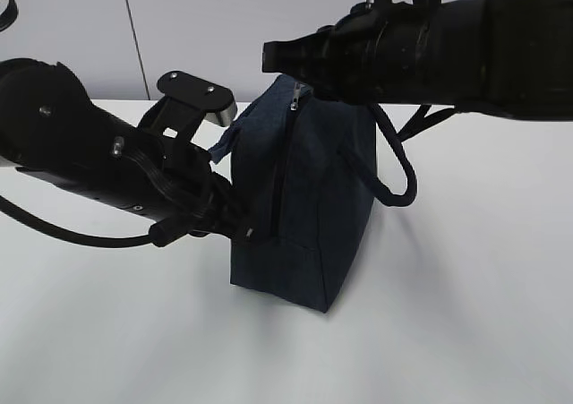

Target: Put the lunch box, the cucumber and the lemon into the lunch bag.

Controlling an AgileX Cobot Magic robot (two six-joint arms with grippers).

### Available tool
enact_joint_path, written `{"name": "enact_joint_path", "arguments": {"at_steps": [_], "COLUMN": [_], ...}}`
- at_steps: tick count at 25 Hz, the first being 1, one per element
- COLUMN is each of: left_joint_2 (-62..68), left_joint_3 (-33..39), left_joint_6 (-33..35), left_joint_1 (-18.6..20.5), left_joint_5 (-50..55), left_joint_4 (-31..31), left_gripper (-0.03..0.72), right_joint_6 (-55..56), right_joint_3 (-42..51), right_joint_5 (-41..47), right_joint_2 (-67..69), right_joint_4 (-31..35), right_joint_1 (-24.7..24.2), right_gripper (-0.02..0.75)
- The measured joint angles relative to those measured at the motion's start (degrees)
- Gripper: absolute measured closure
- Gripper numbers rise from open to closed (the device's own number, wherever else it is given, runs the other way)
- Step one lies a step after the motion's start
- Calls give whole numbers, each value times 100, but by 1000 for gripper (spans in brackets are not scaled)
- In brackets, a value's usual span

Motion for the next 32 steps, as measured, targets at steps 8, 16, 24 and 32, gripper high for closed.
{"name": "enact_joint_path", "arguments": {"at_steps": [8, 16, 24, 32], "left_joint_2": [0, -5, -111, -136], "left_joint_3": [0, 0, 0, 0], "left_joint_6": [0, 0, -22, -128], "left_joint_1": [0, -76, -271, -257], "left_joint_5": [59, 92, 200, 317], "left_joint_4": [-9, -36, -122, -110], "left_gripper": [694, 694, 694, 694], "right_joint_6": [-132, -168, -201, -252], "right_joint_3": [-13, -25, -25, -25], "right_joint_5": [-249, -263, -252, -252], "right_joint_2": [12, 12, 12, 12], "right_joint_4": [14, 36, 36, 36], "right_joint_1": [0, -144, -233, -233], "right_gripper": [738, 738, 738, 738]}}
